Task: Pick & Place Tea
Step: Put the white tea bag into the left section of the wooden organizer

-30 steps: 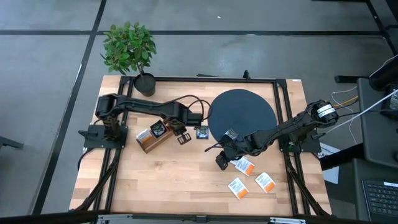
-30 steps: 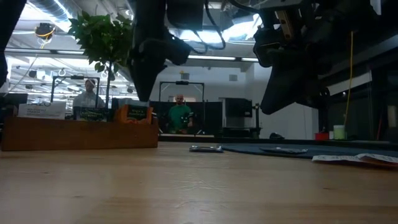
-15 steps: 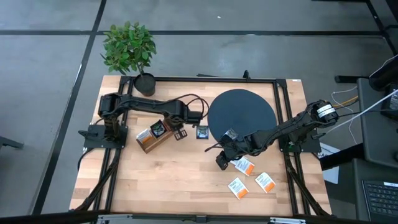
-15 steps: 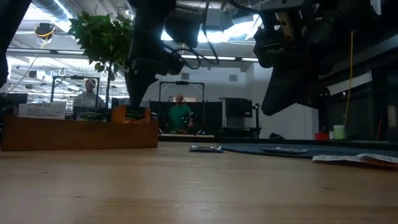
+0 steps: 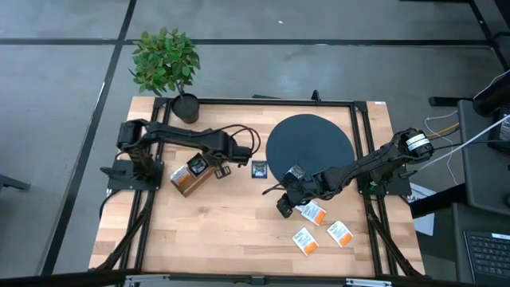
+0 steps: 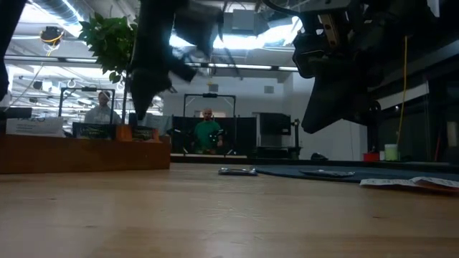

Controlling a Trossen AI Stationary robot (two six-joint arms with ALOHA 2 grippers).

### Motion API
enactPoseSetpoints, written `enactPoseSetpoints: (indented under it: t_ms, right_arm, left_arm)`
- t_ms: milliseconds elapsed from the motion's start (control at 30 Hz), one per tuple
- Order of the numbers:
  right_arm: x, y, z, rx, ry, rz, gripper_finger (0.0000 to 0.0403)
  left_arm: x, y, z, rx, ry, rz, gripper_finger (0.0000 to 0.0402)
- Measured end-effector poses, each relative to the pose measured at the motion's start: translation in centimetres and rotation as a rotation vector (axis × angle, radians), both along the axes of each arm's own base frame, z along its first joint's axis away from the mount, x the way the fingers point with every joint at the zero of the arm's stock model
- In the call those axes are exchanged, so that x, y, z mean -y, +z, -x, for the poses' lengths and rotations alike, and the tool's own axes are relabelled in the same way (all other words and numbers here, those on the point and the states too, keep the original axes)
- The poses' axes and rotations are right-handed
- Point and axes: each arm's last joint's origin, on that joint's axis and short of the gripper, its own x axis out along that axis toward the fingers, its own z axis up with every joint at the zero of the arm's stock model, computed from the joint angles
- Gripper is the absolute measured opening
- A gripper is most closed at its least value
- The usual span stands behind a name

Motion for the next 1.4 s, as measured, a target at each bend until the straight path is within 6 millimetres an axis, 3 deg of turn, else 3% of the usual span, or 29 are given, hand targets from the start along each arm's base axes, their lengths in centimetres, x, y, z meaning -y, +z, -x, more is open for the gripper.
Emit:
enactPoseSetpoints:
  t_ms: [233, 400, 567, 733, 900, 1133, 1400]
  right_arm:
    - [0.1, 0.0, 0.0, 0.000, -0.002, 0.002, 0.0028]
    - [0.4, 0.0, -0.1, 0.003, 0.008, 0.018, 0.0028]
    - [0.5, 0.0, -0.1, 0.006, 0.015, 0.074, 0.0028]
    - [1.0, -0.1, -0.1, 0.006, 0.054, 0.169, 0.0016]
    - [1.9, -0.3, -0.1, -0.019, 0.122, 0.259, 0.0007]
    - [3.7, -1.5, 2.0, -0.293, 0.093, 0.406, 0.0006]
    - [3.8, -1.6, 2.5, -0.343, 0.040, 0.357, 0.0011]
  left_arm:
    - [0.2, 3.3, 0.7, 0.129, 0.014, -0.060, 0.0067]
    - [0.3, 5.0, 1.3, 0.259, 0.080, 0.001, 0.0066]
    - [1.4, 6.5, 0.8, 0.465, 0.061, 0.102, 0.0067]
    - [2.5, 6.6, -1.0, 0.622, 0.089, 0.278, 0.0066]
    - [3.4, 5.9, -2.6, 0.704, 0.133, 0.317, 0.0067]
    - [3.7, 5.0, -4.3, 0.772, 0.162, 0.356, 0.0063]
    - [4.1, 5.2, -4.6, 0.807, 0.130, 0.366, 0.0064]
